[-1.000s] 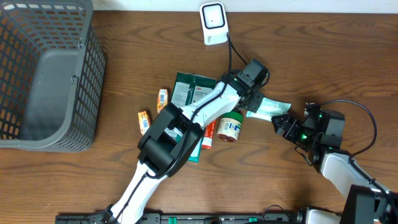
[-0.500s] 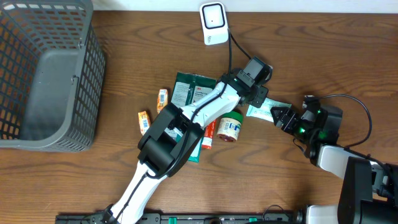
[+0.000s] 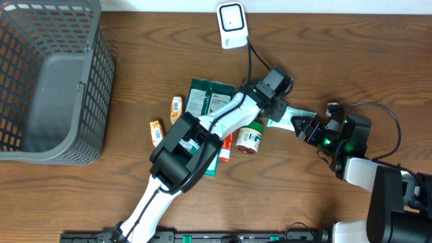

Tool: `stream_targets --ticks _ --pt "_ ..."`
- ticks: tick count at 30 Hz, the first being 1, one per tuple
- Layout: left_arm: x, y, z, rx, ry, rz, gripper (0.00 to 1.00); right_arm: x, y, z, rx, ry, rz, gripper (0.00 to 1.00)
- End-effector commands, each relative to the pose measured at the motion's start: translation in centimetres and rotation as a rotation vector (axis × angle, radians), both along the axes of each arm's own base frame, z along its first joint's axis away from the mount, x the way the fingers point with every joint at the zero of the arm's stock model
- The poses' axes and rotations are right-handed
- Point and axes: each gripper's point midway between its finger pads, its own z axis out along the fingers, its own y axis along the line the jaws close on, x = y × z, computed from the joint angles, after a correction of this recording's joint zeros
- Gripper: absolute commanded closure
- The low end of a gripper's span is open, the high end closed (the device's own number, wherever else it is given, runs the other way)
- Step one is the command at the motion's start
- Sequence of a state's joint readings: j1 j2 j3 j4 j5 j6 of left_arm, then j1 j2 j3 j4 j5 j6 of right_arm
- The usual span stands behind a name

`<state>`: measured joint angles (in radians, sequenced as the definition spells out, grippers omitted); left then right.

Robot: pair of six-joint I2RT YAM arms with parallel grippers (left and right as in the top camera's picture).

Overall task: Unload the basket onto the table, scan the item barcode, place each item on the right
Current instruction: 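Grasp the right end of the held wipes packet with the right gripper, then open the left gripper off the wipes packet and retract the left arm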

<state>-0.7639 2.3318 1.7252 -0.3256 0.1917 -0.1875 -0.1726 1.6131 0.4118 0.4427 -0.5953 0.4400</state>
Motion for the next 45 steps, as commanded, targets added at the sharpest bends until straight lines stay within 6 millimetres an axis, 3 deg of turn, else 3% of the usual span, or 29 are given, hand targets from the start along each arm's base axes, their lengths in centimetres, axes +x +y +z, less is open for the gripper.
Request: stream_targets --ticks 1,6,25,27,30,34,36,39,42,44,45 --pt "-1.2 0.0 -0.5 0.011 0.024 -0.008 0.92 -0.6 1.3 -0.2 0.026 0.002 0.056 0.28" --pt "-1.2 0.0 -0.5 0.011 0.024 -0.008 0.92 -0.4 1.3 0.1 0.022 -0.014 0.057 0.42" --pt "-1.2 0.0 -0.5 0.011 0.024 -0.008 0.92 -0.4 2.8 -0.5 -0.088 -0.039 0.116 0.44" --pt "-1.2 0.0 -0.5 0.012 0.024 -0.008 0.92 -0.4 2.8 -0.5 -0.088 -0.038 0.115 0.56" --pt "-1.2 0.0 -0.5 0.012 0.024 -0.008 0.92 -0.5 2.9 -0.6 -0.08 -0.031 0.116 0.89" --pt "-0.8 0.2 -0.5 0.018 0.011 0.002 0.92 -0.7 3.1 -0.5 -0.046 -0.017 0.115 0.99" --pt "-0.2 0.4 -0.2 0.015 -0.006 0.014 0.92 -0.8 3.7 0.2 -0.005 -0.036 0.152 0.99" --pt "1.1 0.8 1.3 -0.011 -0.036 0.036 0.93 -1.1 4.9 2.2 0.076 -0.119 0.253 0.99" --pt "3.2 1.8 4.7 -0.065 -0.094 0.075 0.92 -1.7 5.6 5.0 0.167 -0.234 0.373 0.99" --pt "4.6 2.7 7.4 -0.101 -0.136 0.102 0.92 -2.2 5.6 6.2 0.215 -0.277 0.421 0.99" --pt "5.7 3.8 10.8 -0.139 -0.183 0.129 0.92 -2.8 5.5 7.4 0.262 -0.319 0.469 0.99"
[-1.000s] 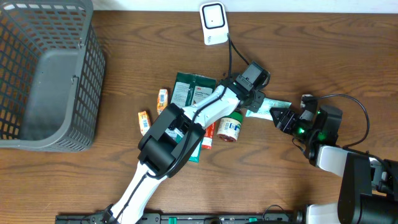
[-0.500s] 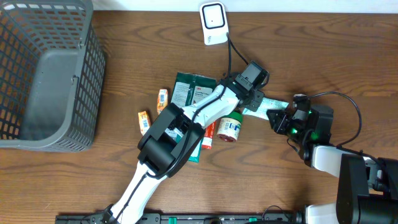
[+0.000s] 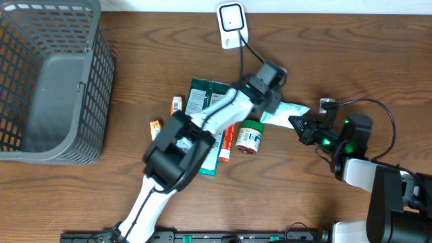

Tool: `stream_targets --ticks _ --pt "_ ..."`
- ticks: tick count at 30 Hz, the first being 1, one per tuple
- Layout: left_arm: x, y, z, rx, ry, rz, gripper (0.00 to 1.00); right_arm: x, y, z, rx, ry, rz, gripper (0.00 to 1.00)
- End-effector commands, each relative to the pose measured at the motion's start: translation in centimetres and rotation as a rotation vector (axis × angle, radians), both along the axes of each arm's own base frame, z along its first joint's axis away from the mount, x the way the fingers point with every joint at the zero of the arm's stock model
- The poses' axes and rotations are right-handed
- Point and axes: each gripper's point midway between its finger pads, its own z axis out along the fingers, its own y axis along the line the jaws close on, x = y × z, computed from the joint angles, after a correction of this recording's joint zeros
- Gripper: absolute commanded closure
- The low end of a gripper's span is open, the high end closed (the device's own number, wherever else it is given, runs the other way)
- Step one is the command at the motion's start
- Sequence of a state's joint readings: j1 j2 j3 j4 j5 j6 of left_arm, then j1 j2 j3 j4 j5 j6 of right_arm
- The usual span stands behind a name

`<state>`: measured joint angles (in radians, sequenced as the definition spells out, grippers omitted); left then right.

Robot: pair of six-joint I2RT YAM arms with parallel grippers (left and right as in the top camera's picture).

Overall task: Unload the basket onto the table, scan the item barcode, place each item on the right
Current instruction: 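Open the left gripper off the wipes packet and retract the left arm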

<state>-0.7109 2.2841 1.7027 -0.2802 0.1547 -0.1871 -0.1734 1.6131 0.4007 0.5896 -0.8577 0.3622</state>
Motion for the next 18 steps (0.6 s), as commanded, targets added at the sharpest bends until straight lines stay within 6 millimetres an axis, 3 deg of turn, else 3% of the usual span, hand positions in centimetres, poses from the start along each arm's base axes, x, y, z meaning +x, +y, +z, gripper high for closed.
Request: stream_targets --ticks 1,5,10,14,18 --pt "3.0 2.3 10.2 -0.13 -0.137 0.066 0.92 -3.0 2.0 4.1 0.182 -0.125 0.268 0.99" --pt "3.4 5.2 17.3 -0.188 -0.22 0.11 0.92 -4.3 2.1 6.1 0.237 -0.209 0.372 0.99" --pt "2.1 10.2 24.0 -0.244 -0.233 0.219 0.92 -4.9 2.3 7.6 0.253 -0.271 0.44 0.99" --pt "0.9 14.8 27.2 -0.245 -0.237 0.295 0.91 -4.6 2.2 8.7 0.244 -0.305 0.442 0.99" --pt "-0.1 19.2 28.0 -0.209 -0.205 0.372 0.89 -4.3 2.1 10.1 0.243 -0.332 0.443 0.99"
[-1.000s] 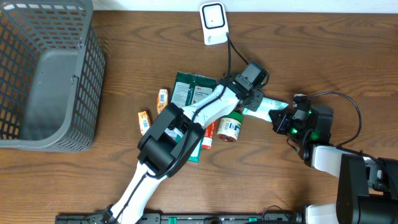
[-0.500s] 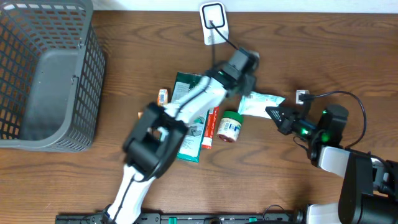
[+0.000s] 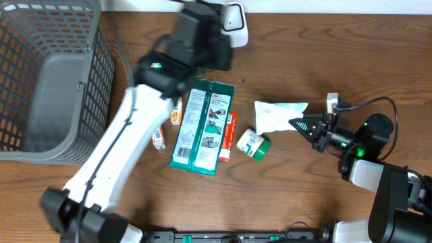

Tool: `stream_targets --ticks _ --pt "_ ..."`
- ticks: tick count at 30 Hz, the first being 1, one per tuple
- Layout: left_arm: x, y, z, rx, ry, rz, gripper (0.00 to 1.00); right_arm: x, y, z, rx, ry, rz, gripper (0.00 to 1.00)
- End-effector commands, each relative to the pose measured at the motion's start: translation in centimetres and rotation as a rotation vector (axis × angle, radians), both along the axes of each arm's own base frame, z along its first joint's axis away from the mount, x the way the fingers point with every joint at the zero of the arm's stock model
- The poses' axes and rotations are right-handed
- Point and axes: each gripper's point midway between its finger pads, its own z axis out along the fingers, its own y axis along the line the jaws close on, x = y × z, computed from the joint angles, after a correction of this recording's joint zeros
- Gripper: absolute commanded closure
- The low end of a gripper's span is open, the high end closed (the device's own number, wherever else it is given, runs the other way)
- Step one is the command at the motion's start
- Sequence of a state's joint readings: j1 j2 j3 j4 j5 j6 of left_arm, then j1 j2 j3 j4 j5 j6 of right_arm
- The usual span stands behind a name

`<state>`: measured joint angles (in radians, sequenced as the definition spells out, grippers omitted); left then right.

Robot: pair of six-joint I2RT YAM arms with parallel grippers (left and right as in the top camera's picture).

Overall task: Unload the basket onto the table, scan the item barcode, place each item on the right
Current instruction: 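Open the left gripper off the wipes packet and retract the left arm, then lift the wipes packet with the right gripper toward the white scanner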

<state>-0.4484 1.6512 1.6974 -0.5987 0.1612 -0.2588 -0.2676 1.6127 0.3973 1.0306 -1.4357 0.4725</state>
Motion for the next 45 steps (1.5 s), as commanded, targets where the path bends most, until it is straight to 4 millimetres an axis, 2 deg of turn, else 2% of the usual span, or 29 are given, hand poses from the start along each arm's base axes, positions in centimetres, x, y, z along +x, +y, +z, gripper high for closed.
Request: stream_targets --ticks 1,5,8,13,18,21,24,28,33,36,38,41,43,45 --pt "-0.5 3.9 0.5 0.001 0.046 0.08 0.89 -0.4 0.0 1.3 0.038 0.045 0.033 0.99" --pt "-1.3 7.2 -1.5 0.043 0.152 0.143 0.89 -0.7 0.1 2.3 0.039 0.024 0.052 0.99" --pt "-2.1 8.8 -2.8 0.068 0.224 0.174 0.89 -0.7 0.1 2.6 0.044 0.031 0.054 0.99" --pt "-2.8 9.1 -3.4 0.078 0.258 0.175 0.89 0.0 -0.2 2.5 0.051 0.04 0.011 0.99" --pt "-3.0 9.2 -3.4 0.08 0.264 0.176 0.89 2.9 -1.7 1.0 0.073 0.132 -0.186 0.99" --pt "-3.3 9.3 -2.5 0.073 0.244 0.176 0.92 5.0 -3.4 -1.2 0.024 0.169 -0.355 0.99" --pt "-3.8 9.9 -0.5 0.058 0.187 0.189 0.92 5.9 -4.5 -2.7 -0.047 0.168 -0.431 0.99" --pt "-4.7 13.1 3.8 0.012 0.072 0.332 0.92 7.4 -5.0 -2.9 -0.096 0.214 -0.421 0.99" --pt "-6.6 18.1 9.0 -0.086 -0.062 0.488 0.92 10.0 -5.0 -1.0 -0.222 0.263 -0.366 0.99" --pt "-7.7 21.3 10.4 -0.107 -0.103 0.581 0.85 11.5 -5.2 0.3 -0.423 0.281 -0.384 0.99" --pt "-8.2 23.4 11.0 -0.111 -0.123 0.641 0.84 12.3 -5.9 1.7 -0.645 0.274 -0.426 0.99" --pt "-8.6 25.5 11.3 -0.114 -0.134 0.705 0.83 13.1 -6.0 5.1 -0.878 0.226 -0.487 0.99" --pt "-8.5 26.5 11.1 -0.11 -0.132 0.735 0.73 13.8 -5.2 8.1 -0.967 0.157 -0.521 0.99" --pt "-8.4 27.3 10.9 -0.107 -0.125 0.758 0.71 14.2 -3.4 11.0 -1.03 0.066 -0.537 0.99"
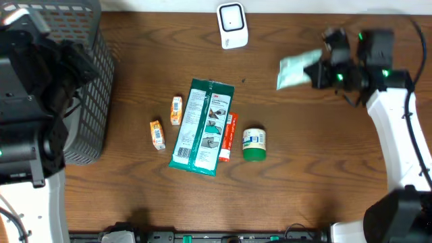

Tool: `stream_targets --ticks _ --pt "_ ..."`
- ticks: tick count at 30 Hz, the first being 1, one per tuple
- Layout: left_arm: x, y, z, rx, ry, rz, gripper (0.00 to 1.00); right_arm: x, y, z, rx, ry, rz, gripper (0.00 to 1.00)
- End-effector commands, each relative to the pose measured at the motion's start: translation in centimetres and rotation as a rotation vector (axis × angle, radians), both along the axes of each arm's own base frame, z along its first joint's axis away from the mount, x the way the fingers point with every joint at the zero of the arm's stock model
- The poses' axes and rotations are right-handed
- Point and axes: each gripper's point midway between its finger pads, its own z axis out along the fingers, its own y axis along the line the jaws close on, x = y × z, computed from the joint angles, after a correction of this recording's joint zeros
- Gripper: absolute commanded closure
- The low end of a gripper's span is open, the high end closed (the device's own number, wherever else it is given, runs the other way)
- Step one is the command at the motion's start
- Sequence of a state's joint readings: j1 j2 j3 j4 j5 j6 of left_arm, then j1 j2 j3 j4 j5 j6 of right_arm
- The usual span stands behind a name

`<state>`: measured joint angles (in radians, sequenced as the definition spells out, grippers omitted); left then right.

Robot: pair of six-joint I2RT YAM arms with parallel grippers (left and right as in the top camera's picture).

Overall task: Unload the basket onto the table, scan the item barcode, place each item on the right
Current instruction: 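Lift the wipes packet with the right gripper toward the white scanner, then hold the wipes packet barcode under the scanner with the right gripper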

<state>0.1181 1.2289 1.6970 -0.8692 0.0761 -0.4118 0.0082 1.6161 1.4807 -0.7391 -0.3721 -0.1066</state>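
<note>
The white barcode scanner stands at the table's far edge. My right gripper is shut on a pale green-white packet, blurred and held off the table to the right of the scanner. My left arm looms at the far left over the basket. Its dark wrist end shows, but the fingers cannot be made out.
A grey mesh basket sits at the left, partly under my left arm. In the middle lie a green wipes pack, a red tube, a green-lidded jar and two small orange boxes.
The packet lay on the table with my right gripper at its right edge; now the right gripper holds it raised near the scanner. My left arm has gone from the scanner to the far left.
My left gripper was on the packet beside the jar, with the right gripper at the packet's right end. Then the packet sat slightly farther back. Then the left arm was up by the scanner, the packet free on the table. Now the right gripper holds it aloft.
</note>
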Motion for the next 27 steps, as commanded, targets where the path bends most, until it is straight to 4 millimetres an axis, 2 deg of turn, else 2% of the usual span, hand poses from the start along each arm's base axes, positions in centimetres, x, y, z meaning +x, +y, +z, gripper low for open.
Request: stream_targets --ticks 1,4,7,9,11,17,20,24,27 --pt "0.3 1.7 -0.2 -0.003 0.01 0.052 0.7 1.5 0.4 4.8 -0.3 -0.171 0.015 0.99" --pt "0.7 3.0 -1.0 -0.005 0.033 0.089 0.53 1.2 5.0 7.3 -0.395 -0.286 0.179 0.99" --pt "1.0 4.6 -2.3 -0.002 0.078 0.139 0.33 0.6 8.7 7.8 -0.471 -0.364 0.319 0.99" --pt "1.1 5.7 -3.1 0.009 0.109 0.18 0.28 0.4 10.2 7.8 -0.514 -0.394 0.357 0.99" --pt "1.2 6.5 -4.2 0.018 0.15 0.21 0.18 0.5 10.8 8.0 -0.547 -0.413 0.351 0.99" --pt "1.4 6.5 -7.6 -0.002 0.282 0.207 0.17 1.3 11.2 9.1 -0.658 -0.491 0.361 0.99" --pt "1.8 6.7 -8.6 -0.006 0.314 0.206 0.17 2.2 10.6 10.6 -0.746 -0.554 0.316 0.99" --pt "2.4 6.8 -9.7 -0.011 0.344 0.205 0.17 3.1 11.6 12.5 -0.839 -0.663 0.347 0.99" --pt "2.8 6.9 -10.3 -0.013 0.36 0.205 0.17 4.7 11.9 14.2 -0.946 -0.749 0.28 0.99"
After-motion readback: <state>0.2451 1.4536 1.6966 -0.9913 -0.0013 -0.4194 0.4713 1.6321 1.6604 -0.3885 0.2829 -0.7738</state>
